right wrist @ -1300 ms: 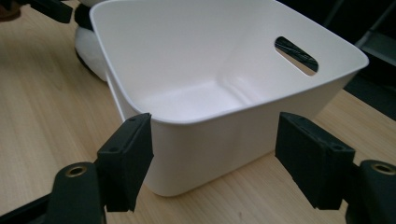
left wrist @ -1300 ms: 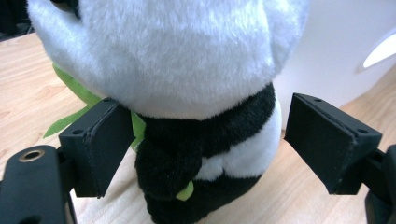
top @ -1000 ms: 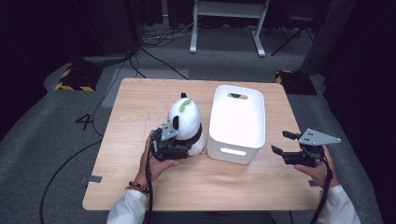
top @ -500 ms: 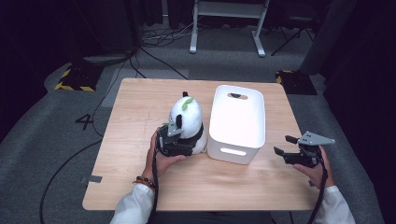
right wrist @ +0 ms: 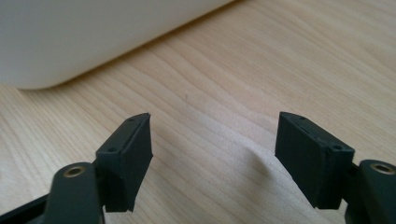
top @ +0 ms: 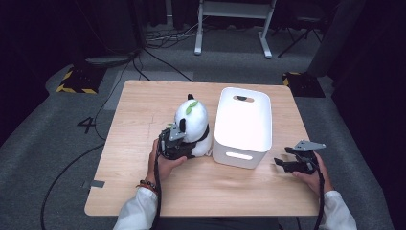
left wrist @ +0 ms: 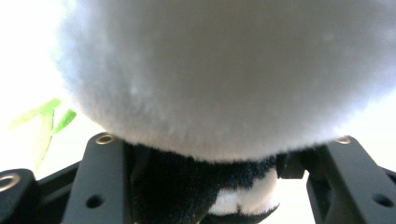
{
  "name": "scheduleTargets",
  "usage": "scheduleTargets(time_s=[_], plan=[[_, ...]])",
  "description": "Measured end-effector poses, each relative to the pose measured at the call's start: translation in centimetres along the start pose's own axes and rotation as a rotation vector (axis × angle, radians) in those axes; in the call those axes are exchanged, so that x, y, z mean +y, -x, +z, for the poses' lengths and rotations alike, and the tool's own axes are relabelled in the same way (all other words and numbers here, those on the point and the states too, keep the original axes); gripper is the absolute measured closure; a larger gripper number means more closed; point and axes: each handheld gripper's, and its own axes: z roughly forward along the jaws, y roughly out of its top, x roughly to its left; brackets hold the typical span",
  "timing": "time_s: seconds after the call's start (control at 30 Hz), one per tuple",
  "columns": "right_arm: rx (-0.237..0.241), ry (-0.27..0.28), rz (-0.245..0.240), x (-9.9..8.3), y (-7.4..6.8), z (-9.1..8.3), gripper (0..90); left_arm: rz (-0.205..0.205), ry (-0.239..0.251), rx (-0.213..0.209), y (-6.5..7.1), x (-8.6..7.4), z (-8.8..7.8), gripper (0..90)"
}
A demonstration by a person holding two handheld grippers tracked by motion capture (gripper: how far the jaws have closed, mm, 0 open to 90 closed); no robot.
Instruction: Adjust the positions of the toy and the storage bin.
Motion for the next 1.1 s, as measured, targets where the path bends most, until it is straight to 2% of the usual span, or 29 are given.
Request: scheduleTargets(time_s=[0.2, 0.4, 0.47, 0.53, 1.1], plan=[[0.022, -0.009, 0.046, -0.45, 0.59, 0.45, 26.1, 0.01, 0.005, -0.008, -0.06, -0.19, -0.18, 49.8], [0.019, 0.001, 0.058, -0.55, 0.57, 0.57, 23.4, 0.018, 0.007, -0.009, -0.02, -0.26, -0.27, 50.2], [-0.008, 0.005, 0.064, -0.62, 0.38, 0.67, 17.5, 0.022, 0.01, -0.003, 0.24, -0.31, -0.3, 50.1], [-0.019, -0.001, 0.079, -0.59, 0.39, 0.74, 15.5, 0.032, 0.01, -0.001, 0.41, -0.36, -0.4, 50.2], [-0.016, -0.003, 0.086, -0.54, 0.41, 0.8, 15.3, 0.055, 0.024, -0.016, 0.54, -0.76, -1.01, 52.2]])
